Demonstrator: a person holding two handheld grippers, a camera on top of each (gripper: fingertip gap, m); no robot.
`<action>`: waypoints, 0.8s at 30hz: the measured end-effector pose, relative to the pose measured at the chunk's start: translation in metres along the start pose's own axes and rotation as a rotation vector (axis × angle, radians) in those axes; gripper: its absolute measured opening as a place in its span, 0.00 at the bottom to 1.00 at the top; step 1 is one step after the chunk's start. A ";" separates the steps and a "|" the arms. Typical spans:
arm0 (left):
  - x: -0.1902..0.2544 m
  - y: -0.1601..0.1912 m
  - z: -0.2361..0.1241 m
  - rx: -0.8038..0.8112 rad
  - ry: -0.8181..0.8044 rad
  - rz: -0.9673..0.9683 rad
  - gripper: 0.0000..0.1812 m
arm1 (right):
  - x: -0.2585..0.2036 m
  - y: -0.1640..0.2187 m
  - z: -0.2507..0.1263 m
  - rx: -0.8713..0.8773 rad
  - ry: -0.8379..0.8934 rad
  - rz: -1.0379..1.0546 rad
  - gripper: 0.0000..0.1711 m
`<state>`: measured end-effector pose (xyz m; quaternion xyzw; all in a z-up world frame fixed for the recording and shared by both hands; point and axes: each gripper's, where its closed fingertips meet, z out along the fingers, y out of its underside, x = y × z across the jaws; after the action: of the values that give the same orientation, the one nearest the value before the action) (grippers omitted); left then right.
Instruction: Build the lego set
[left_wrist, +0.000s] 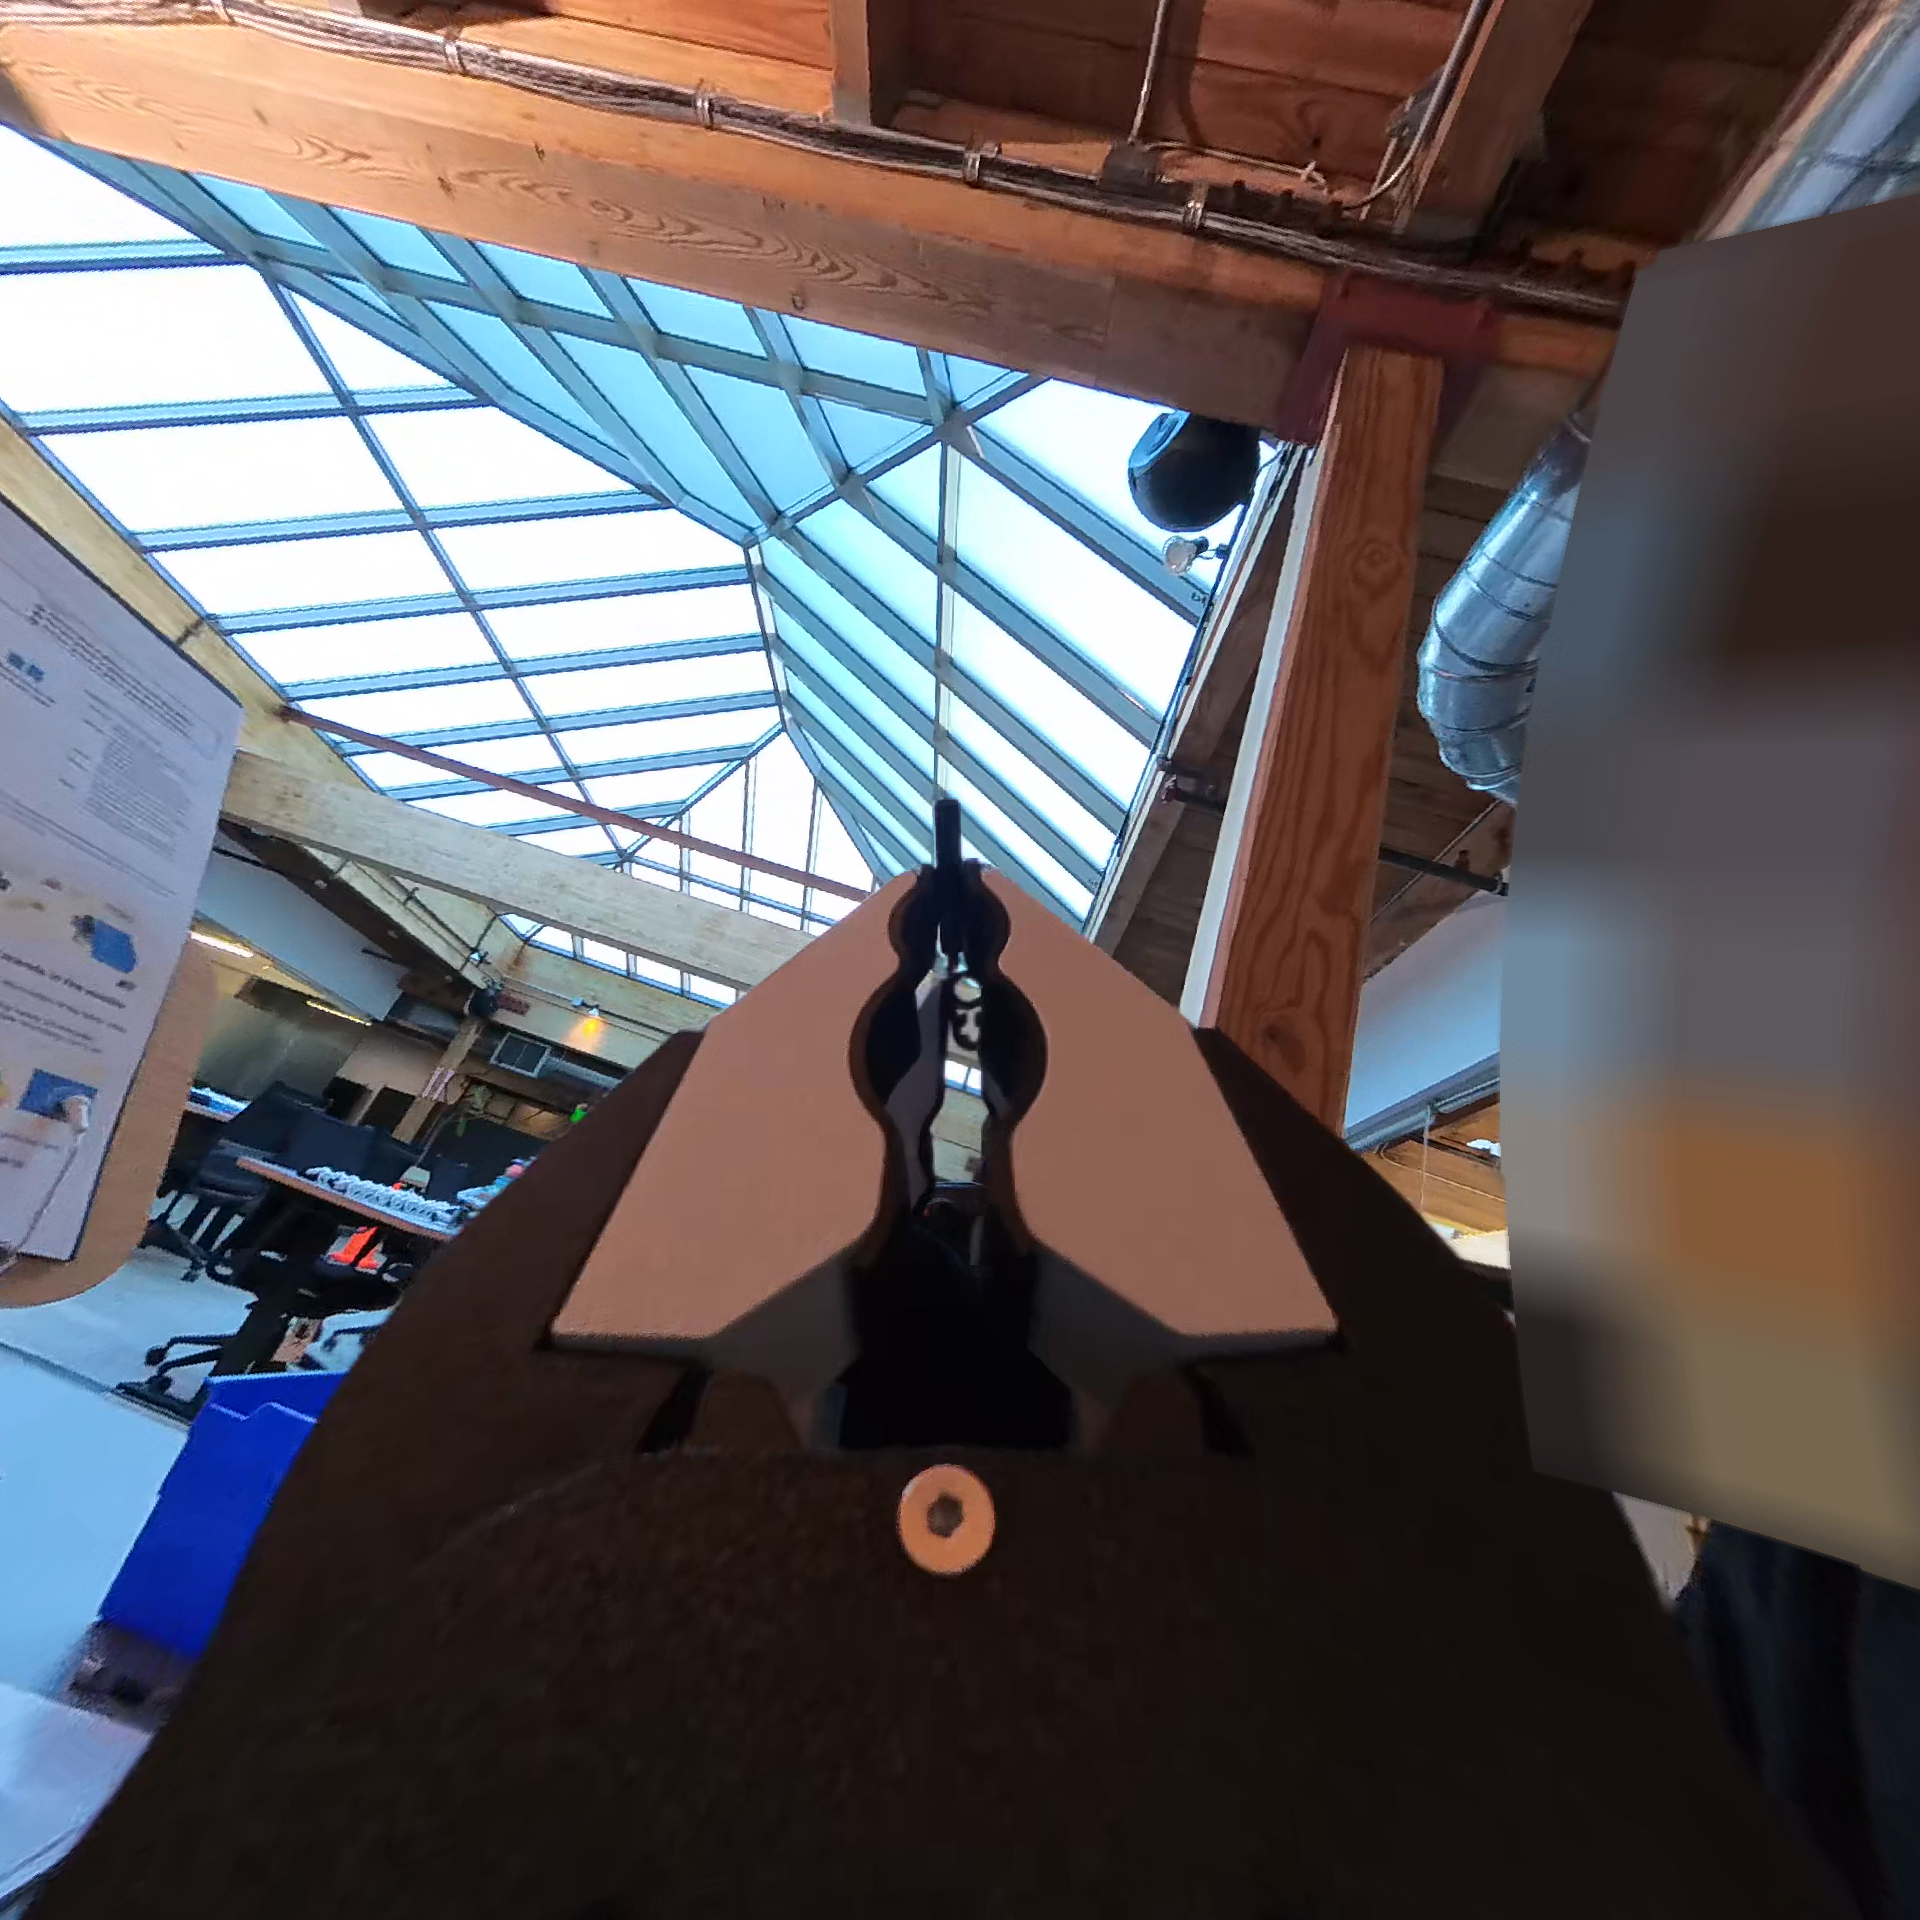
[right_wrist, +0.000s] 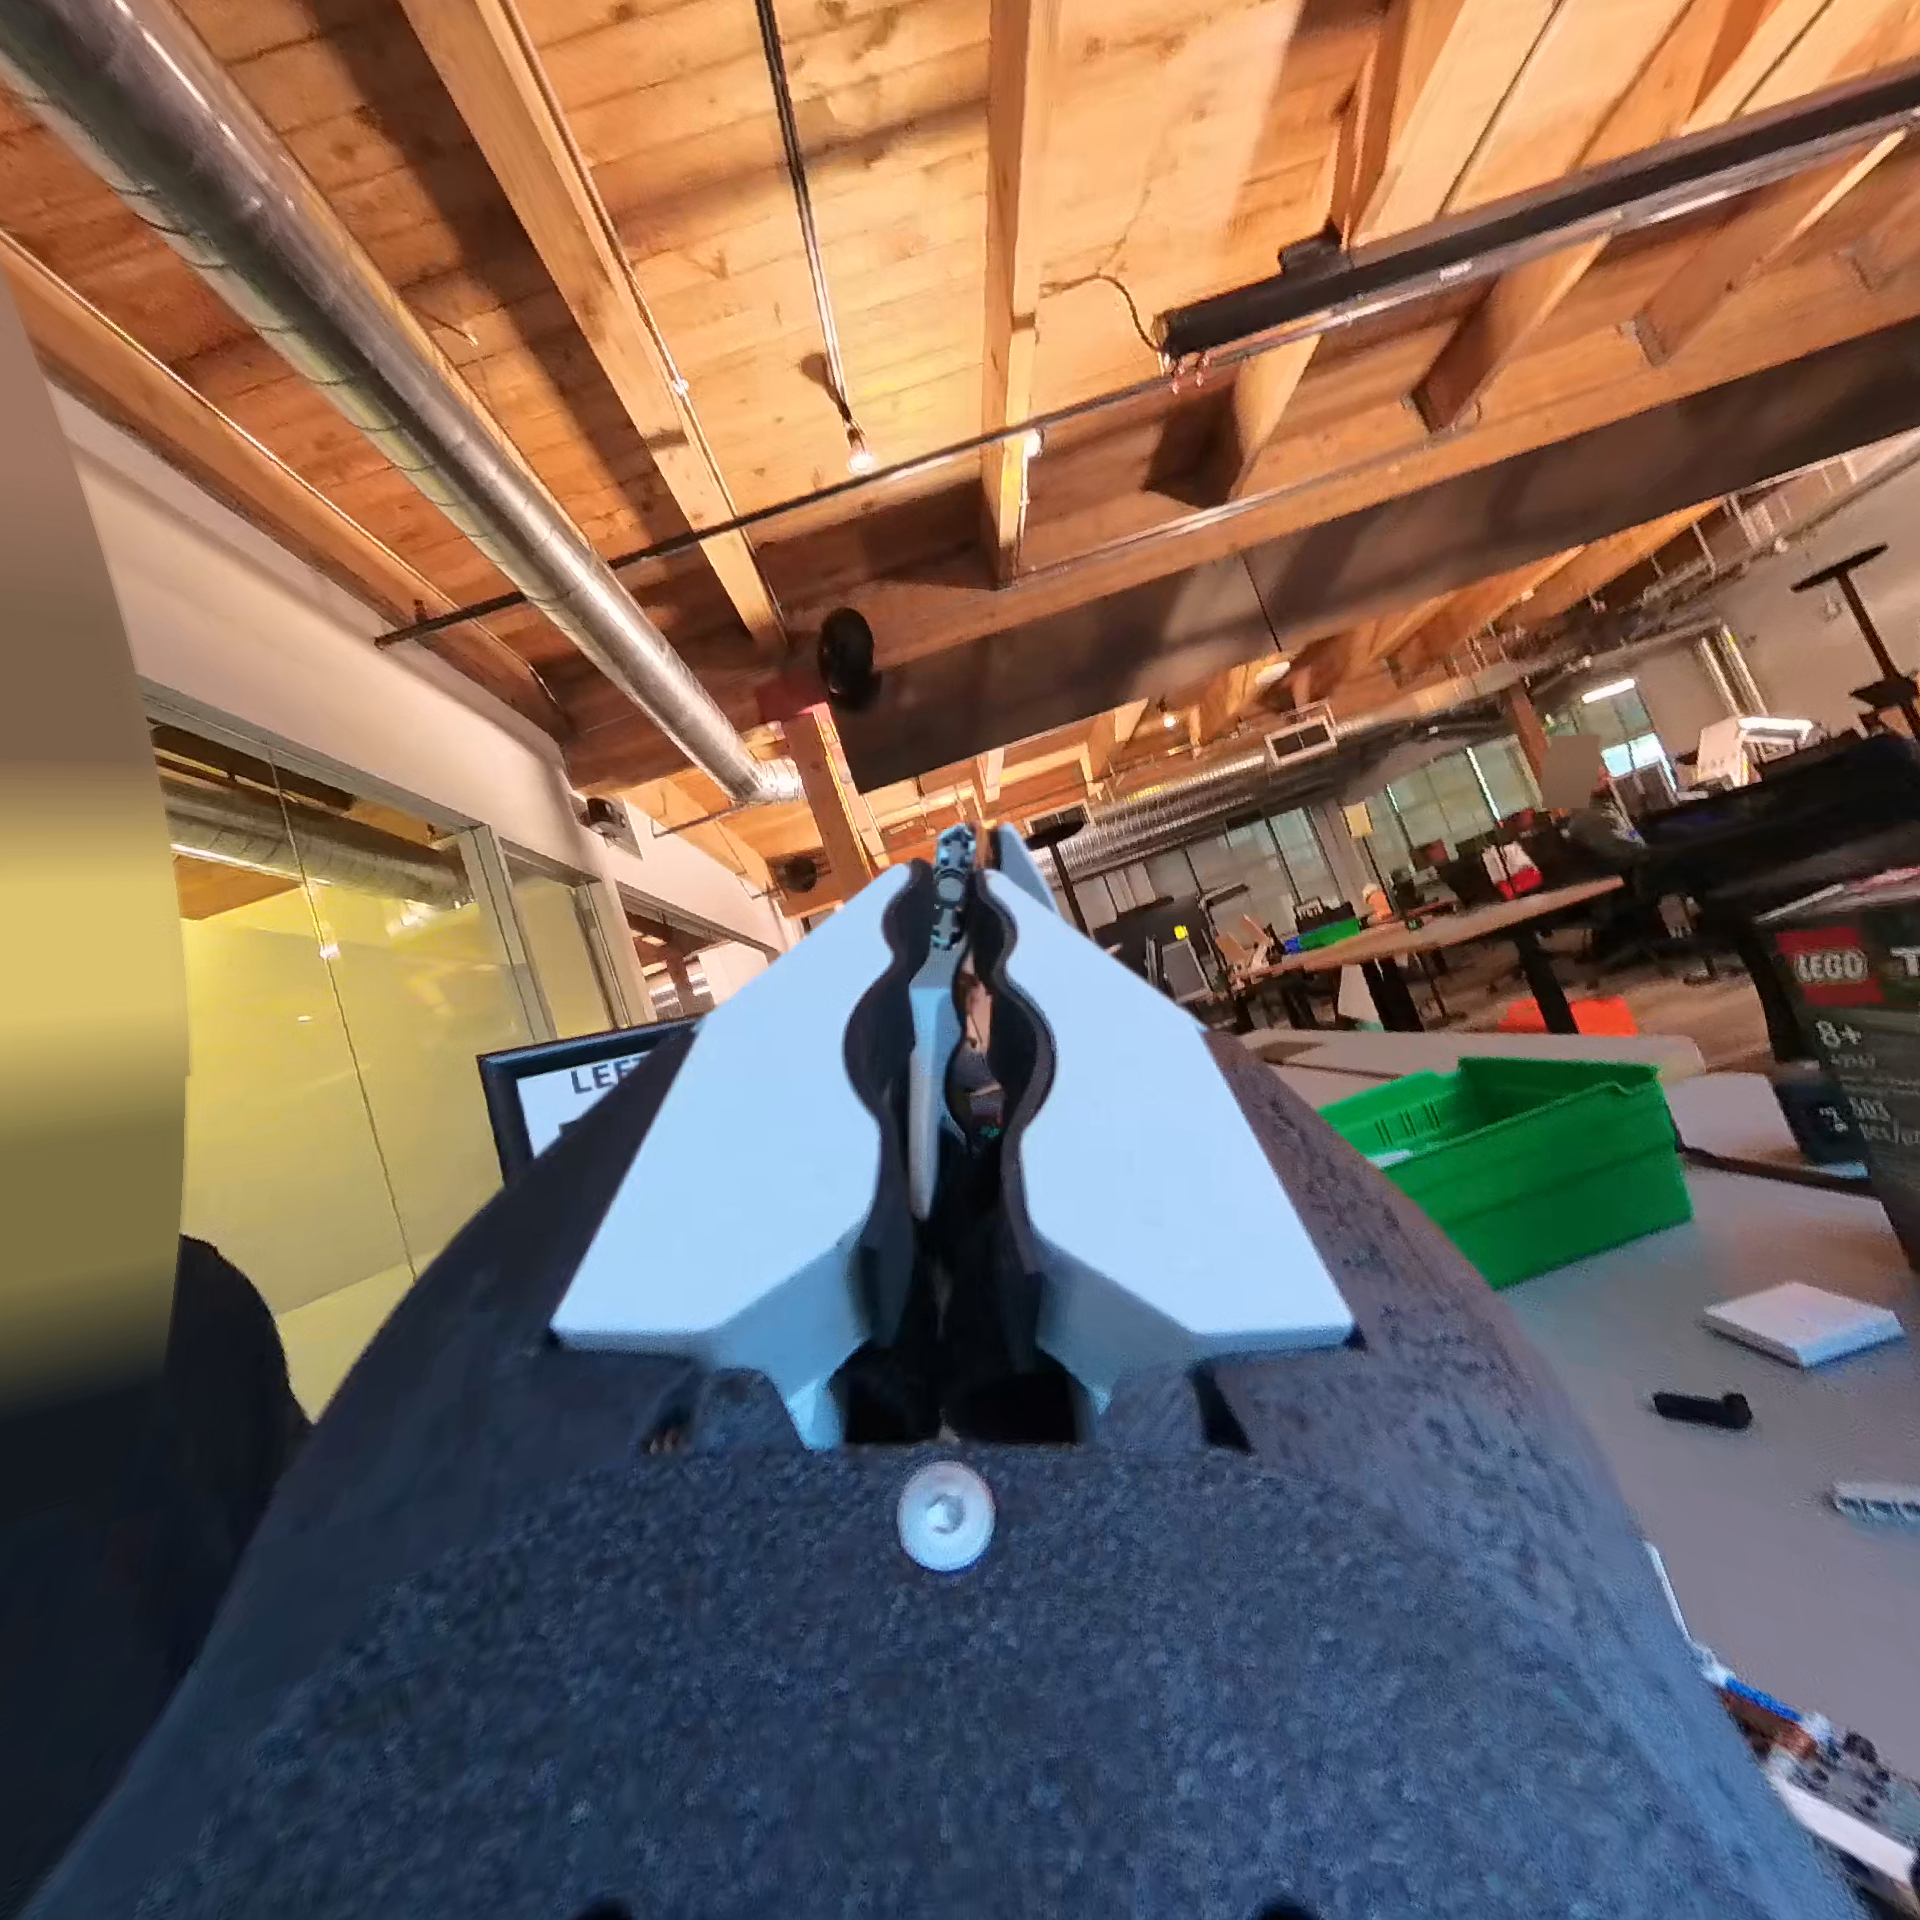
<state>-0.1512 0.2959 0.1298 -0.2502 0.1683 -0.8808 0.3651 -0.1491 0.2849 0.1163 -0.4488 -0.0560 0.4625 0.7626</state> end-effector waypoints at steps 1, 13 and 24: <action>0.000 -0.002 -0.001 0.005 0.004 -0.009 0.01 | 0.002 0.003 0.002 -0.017 0.012 0.002 0.03; -0.002 0.003 -0.001 -0.013 -0.038 0.016 0.01 | -0.001 0.009 0.001 0.000 -0.013 0.006 0.03; -0.007 0.002 -0.004 -0.023 -0.048 0.019 0.01 | 0.010 0.010 -0.001 0.001 -0.015 0.048 0.03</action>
<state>-0.1482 0.2998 0.1237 -0.2740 0.1721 -0.8689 0.3746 -0.1496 0.2936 0.1048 -0.4461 -0.0507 0.4843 0.7509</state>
